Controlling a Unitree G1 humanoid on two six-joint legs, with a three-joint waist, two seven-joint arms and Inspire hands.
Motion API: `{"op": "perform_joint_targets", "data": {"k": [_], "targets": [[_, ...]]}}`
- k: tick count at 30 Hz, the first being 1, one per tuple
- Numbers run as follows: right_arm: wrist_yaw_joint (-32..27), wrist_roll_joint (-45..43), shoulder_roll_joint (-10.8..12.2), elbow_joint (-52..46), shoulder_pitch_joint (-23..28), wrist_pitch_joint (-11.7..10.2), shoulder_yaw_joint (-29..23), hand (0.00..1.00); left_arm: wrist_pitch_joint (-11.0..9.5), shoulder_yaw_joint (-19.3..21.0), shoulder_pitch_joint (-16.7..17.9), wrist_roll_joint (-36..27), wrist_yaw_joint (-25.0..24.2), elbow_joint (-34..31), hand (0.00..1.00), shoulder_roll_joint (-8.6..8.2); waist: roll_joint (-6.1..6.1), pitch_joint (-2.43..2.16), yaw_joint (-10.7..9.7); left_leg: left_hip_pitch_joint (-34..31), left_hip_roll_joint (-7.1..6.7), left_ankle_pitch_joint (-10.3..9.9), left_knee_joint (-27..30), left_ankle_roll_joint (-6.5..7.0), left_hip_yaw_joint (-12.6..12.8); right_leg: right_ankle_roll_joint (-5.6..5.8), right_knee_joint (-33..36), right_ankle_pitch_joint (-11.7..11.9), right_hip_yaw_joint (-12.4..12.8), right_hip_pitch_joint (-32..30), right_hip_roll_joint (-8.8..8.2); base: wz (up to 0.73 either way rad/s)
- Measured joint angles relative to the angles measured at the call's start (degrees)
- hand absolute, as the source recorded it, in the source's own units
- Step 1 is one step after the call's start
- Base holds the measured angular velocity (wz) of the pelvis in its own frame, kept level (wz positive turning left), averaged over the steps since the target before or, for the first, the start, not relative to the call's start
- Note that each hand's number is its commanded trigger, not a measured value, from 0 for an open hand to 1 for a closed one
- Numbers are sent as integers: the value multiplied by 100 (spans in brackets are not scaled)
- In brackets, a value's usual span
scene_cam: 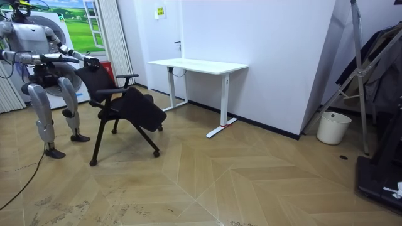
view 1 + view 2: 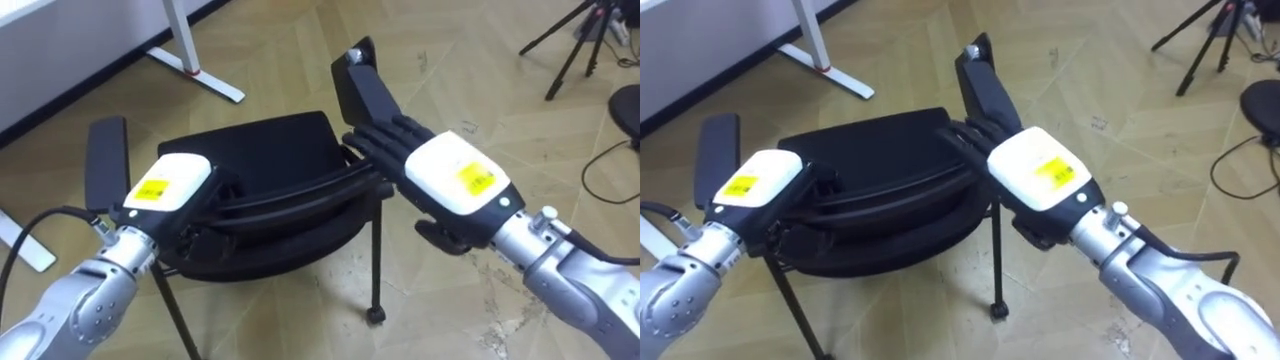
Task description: Push chair
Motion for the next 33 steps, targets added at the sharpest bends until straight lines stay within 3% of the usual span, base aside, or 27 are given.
{"op": "perform_joint_targets", "data": {"k": [6, 11, 14, 15, 16, 17, 18, 19, 21, 27, 33], "targets": [[254, 4, 49, 277, -72, 125, 145, 0, 6, -62, -6, 14, -1, -87, 100, -2, -11, -6, 1, -26, -5, 0, -14, 0, -57, 0, 13, 0, -125, 2, -11, 7], [314, 6, 74, 438, -191, 180, 174, 0, -25, -99, -35, 8, -15, -100, 100, -6, -21, -18, 120, -10, 1, 0, -14, 0, -128, 0, 35, 0, -177, -7, -7, -2], [312, 6, 101, 724, -309, 199, 190, 0, 3, -237, -119, 20, -24, -98, 100, -2, 6, -16, 115, 39, 53, 7, -15, 5, -497, 45, 531, -64, -355, -241, 6, 7], [306, 7, 157, 855, -350, 197, 205, 0, 12, -292, -147, 16, -22, -95, 100, 40, 30, -6, 178, 77, 132, 7, -14, 4, -886, 1, 626, -229, -230, -451, 74, -37], [310, 7, 213, 876, -426, 204, 230, 0, -16, -266, -144, 5, -4, -95, 100, 129, -56, -28, 309, 59, 104, -20, 2, -34, -1115, -131, 5, 77, -52, -577, 98, -32], [305, 7, 208, 901, -448, 205, 263, 0, -16, -252, -135, 8, 1, -58, 100, 93, -28, -79, 280, 29, 133, -65, 19, -75, -1165, -207, 27, 162, -196, -540, 118, 9], [254, 9, 240, 945, -481, 235, 356, 0, -8, -277, -151, -20, -3, 20, 100, 86, 37, -89, 193, -7, 130, -77, 23, -115, -1007, -207, 52, 200, -338, -475, 124, 54], [224, 9, 314, 1050, -509, 244, 391, 0, -4, -319, -160, -93, -9, 88, 100, 81, 57, -91, 114, 19, 149, -64, 22, -126, -674, -205, 45, 199, -345, -405, 128, 53], [220, -5, 324, 1084, -515, 258, 392, 0, 3, -381, -223, -86, -12, 100, 100, 78, 59, -77, 106, 43, 170, -57, 9, -123, -428, -194, 5, 191, -374, -358, 141, 22], [197, -4, 325, 1117, -520, 404, 391, 0, 69, -441, -271, -68, -10, 105, 100, -38, 77, -58, 100, 50, 84, -64, -13, -112, -372, -152, 2, 166, -443, -352, 103, 1], [194, -57, 360, 1197, -624, 498, 398, 0, 94, -462, -356, -48, -35, 105, 100, -64, 74, -46, 130, -10, 87, -65, -11, -111, -204, -143, 10, 159, -425, -442, 103, -1]]}}
